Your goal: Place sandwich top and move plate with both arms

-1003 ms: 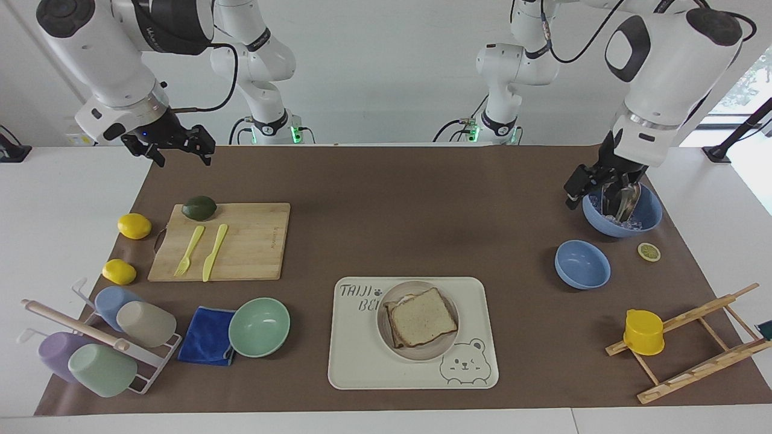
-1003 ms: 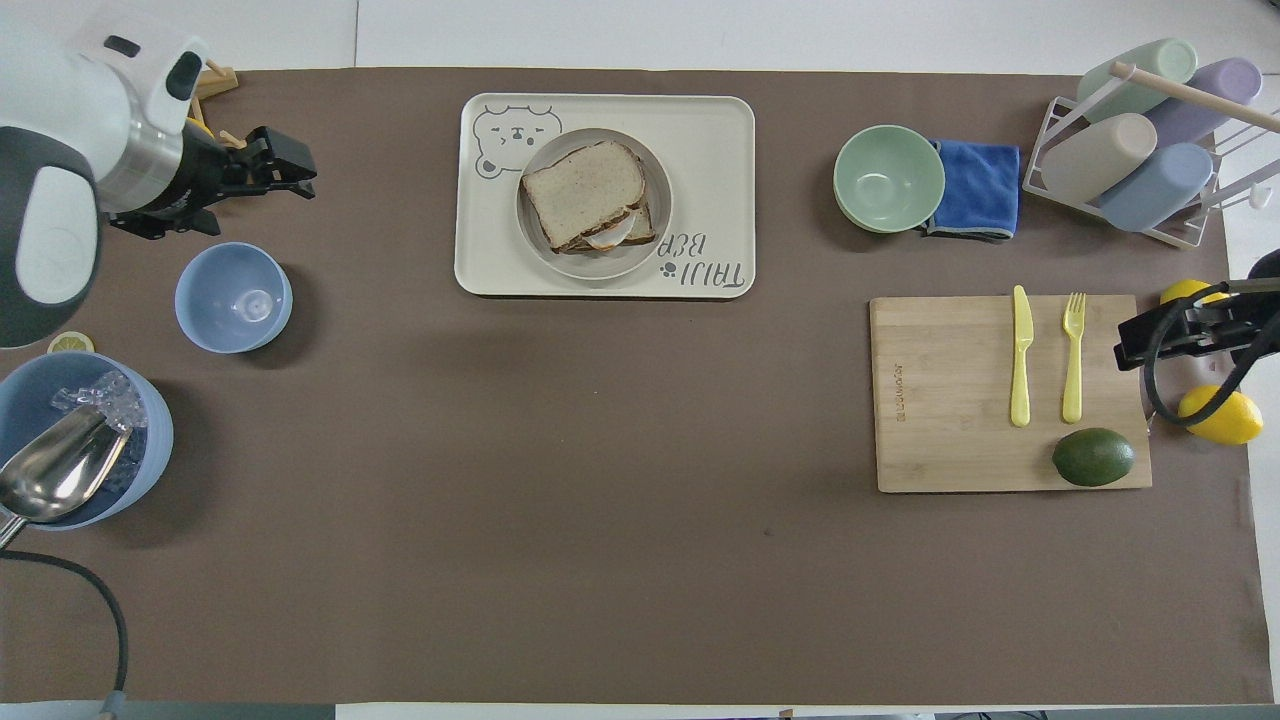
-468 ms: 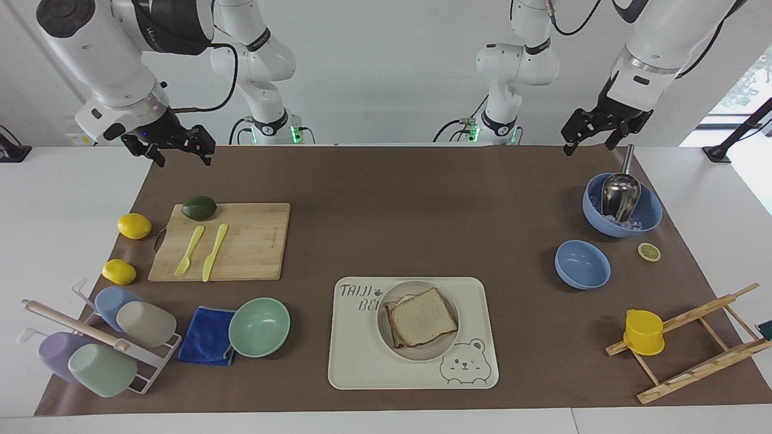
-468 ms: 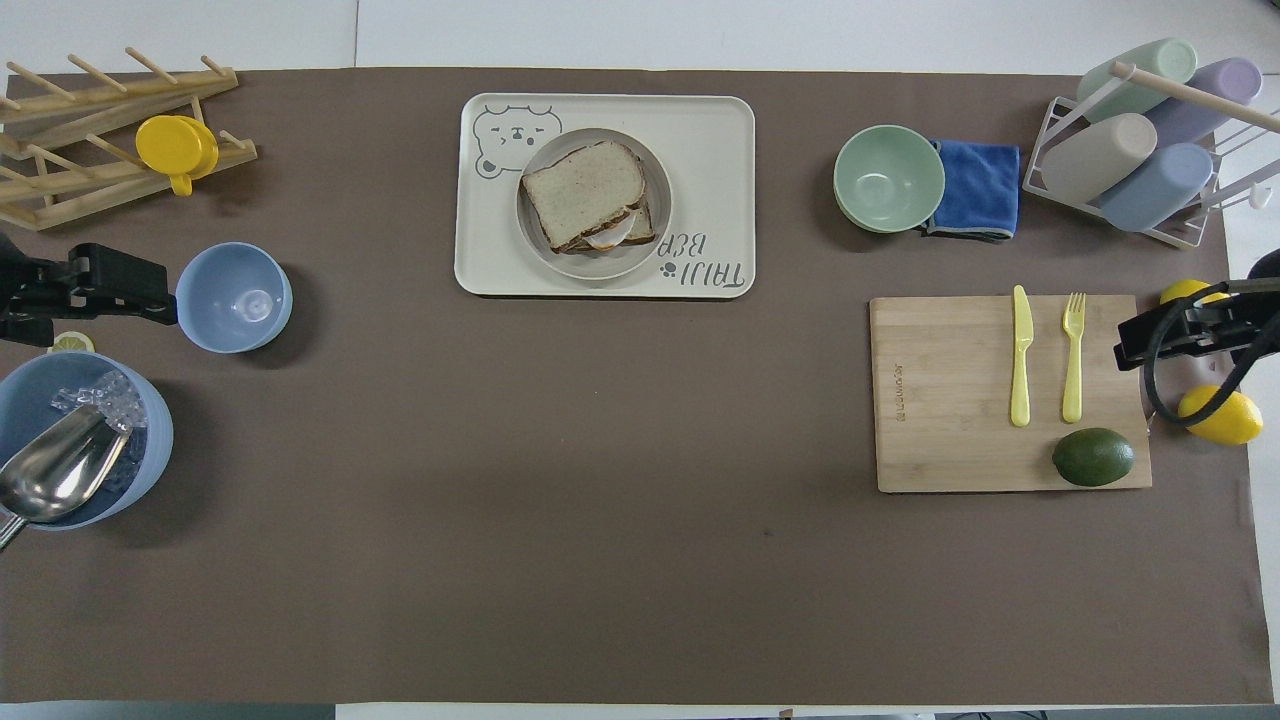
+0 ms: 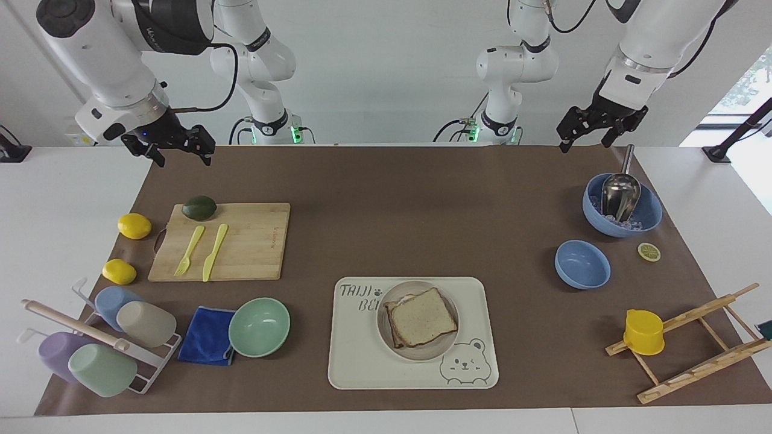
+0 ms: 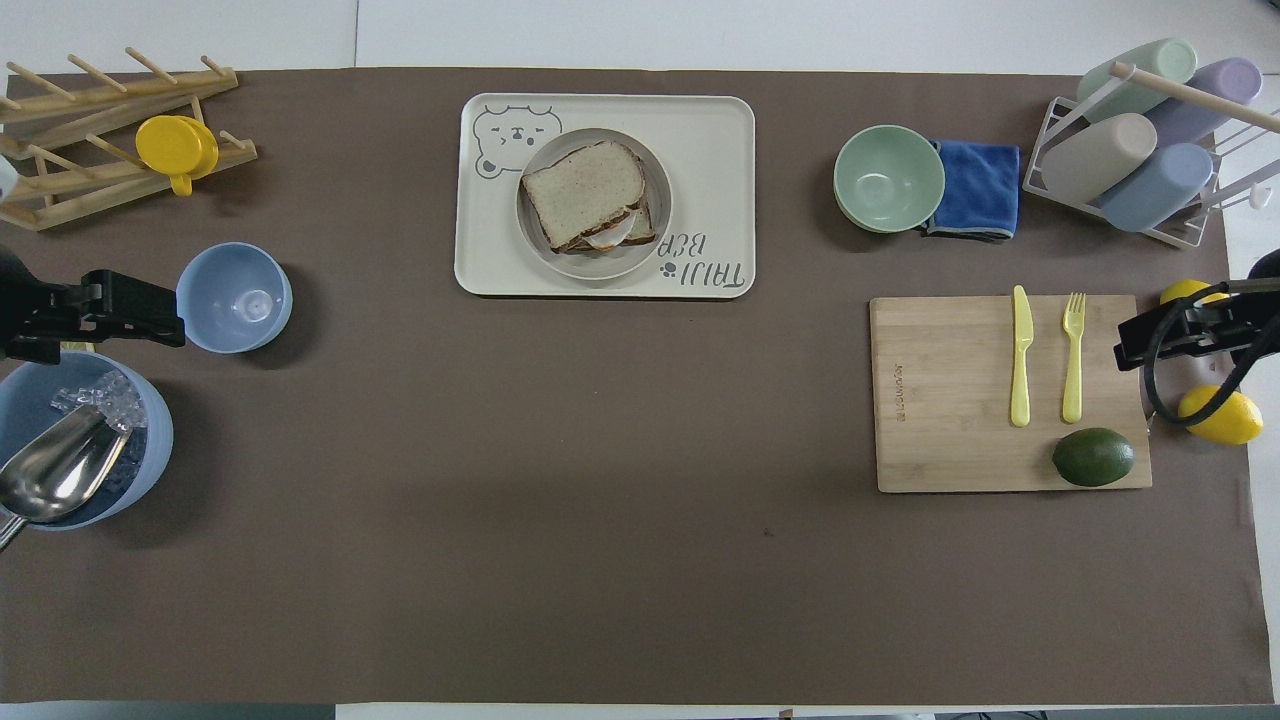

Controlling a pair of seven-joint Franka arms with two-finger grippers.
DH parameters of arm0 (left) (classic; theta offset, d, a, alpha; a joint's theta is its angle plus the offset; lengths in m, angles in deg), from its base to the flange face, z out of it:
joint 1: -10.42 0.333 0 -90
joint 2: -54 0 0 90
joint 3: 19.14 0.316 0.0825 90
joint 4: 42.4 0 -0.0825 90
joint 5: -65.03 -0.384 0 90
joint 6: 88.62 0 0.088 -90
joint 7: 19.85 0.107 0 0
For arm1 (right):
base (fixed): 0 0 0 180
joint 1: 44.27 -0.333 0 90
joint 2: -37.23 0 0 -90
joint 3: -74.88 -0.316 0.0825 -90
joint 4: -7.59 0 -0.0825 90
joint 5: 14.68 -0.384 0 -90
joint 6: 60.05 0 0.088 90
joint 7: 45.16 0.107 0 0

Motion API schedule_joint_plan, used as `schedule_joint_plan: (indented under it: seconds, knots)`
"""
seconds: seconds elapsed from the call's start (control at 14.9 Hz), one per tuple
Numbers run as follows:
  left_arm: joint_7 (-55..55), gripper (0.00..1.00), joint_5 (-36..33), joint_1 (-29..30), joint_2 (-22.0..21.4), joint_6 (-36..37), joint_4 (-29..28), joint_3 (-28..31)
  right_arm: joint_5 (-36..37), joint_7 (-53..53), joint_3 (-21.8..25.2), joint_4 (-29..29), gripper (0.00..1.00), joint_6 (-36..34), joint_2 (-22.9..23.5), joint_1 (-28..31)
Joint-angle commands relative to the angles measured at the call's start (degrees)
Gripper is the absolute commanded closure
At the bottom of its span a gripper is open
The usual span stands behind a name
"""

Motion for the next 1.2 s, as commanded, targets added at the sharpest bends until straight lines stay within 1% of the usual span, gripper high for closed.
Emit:
schedule_joint_plan:
  seconds: [0.0,0.13,0.2,0.33,0.54,0.67,0.87,1.14]
  knots:
    - [0.98,0.0,-0.89,-1.7,-1.89,-1.77,-3.32,1.35,-0.02,-1.27,0.24,-1.39,0.0,-0.07,-1.39,-0.04]
    - [0.89,0.0,-0.8,-6.45,-0.83,-1.07,-1.74,6.7,-0.02,-1.27,0.24,-1.39,0.0,-0.07,-1.39,-0.04]
    - [0.97,0.0,-0.71,-6.73,-0.56,-1.06,-1.13,7.07,-0.02,-1.27,0.24,-1.39,0.0,-0.07,-1.39,-0.04]
    - [0.97,0.0,-0.71,-6.82,-0.56,-1.59,-1.2,6.9,-0.02,-1.27,0.24,-1.39,0.0,-0.07,-1.39,-0.04]
    - [1.06,0.0,1.31,-6.91,-0.56,-3.34,-1.56,7.6,-0.02,-1.27,0.24,-1.39,0.0,-0.07,-1.39,-0.04]
    - [1.24,0.0,1.22,-6.38,-0.47,-4.66,-1.65,6.99,-0.02,-1.27,0.24,-1.39,0.0,-0.07,-1.39,-0.04]
    - [4.82,0.0,0.96,-5.07,-0.12,-3.88,-1.47,6.64,-0.02,-1.27,0.24,-1.39,0.0,-0.07,-1.39,-0.04]
    - [5.28,0.0,1.05,-4.8,-0.12,-3.96,-1.47,6.37,-0.02,-1.27,0.24,-1.39,0.0,-0.07,-1.39,-0.04]
